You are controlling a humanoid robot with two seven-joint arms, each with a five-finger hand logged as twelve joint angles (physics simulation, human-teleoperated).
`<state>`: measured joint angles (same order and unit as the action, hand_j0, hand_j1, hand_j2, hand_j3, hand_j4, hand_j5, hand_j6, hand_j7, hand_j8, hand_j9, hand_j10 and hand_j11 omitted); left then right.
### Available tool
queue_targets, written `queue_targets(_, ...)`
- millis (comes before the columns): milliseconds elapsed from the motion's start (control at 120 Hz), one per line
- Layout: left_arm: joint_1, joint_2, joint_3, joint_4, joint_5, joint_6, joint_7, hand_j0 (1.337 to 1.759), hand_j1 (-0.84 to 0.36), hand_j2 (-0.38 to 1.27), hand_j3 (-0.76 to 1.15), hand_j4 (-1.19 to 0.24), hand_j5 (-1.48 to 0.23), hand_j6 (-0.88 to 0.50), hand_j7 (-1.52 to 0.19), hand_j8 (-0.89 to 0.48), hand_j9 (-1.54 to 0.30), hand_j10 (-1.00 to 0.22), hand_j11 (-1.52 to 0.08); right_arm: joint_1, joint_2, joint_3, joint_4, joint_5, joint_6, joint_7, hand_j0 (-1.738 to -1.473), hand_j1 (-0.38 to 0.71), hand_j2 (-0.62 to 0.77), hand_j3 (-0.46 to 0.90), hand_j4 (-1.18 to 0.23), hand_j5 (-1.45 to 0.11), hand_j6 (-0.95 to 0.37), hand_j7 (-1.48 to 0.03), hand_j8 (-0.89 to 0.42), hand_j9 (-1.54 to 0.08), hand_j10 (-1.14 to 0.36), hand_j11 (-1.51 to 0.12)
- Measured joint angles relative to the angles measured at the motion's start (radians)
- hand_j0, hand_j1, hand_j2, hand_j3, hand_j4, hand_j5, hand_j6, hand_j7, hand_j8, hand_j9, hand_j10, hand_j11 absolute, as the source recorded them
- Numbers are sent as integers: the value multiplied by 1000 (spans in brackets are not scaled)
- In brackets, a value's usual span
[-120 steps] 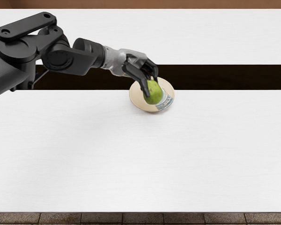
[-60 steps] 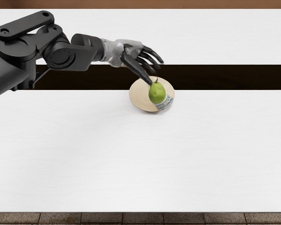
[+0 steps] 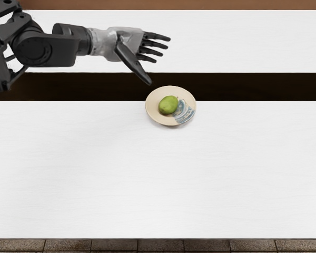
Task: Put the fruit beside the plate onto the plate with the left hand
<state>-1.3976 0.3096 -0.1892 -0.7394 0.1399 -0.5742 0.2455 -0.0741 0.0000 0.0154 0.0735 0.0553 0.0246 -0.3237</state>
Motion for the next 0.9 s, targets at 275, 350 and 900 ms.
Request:
queue_targets(275, 83, 182, -31, -162, -81, -34, 1, 1658, 307, 11, 0, -37, -47, -36, -47, -36, -47, -36, -47, 0, 0, 0, 0, 0, 0, 0, -1658, -349, 0, 0, -1, 0, -1, 0, -1, 0, -1, 0)
queue_targets(350, 97, 225, -36, -183, -84, -36, 1, 1658, 312, 10, 0, -32, -41, -31, -41, -30, -41, -31, -41, 0, 0, 0, 0, 0, 0, 0, -1658, -349, 0, 0, -1, 0, -1, 0, -1, 0, 0, 0)
queue_targets(900, 201, 317, -89, -235, -87, -37, 2, 1658, 324, 5, 0, -21, -27, -21, -27, -21, -27, -21, -27, 0, 0, 0, 0, 0, 0, 0, -1658, -349, 0, 0, -1, 0, -1, 0, -1, 0, 0, 0)
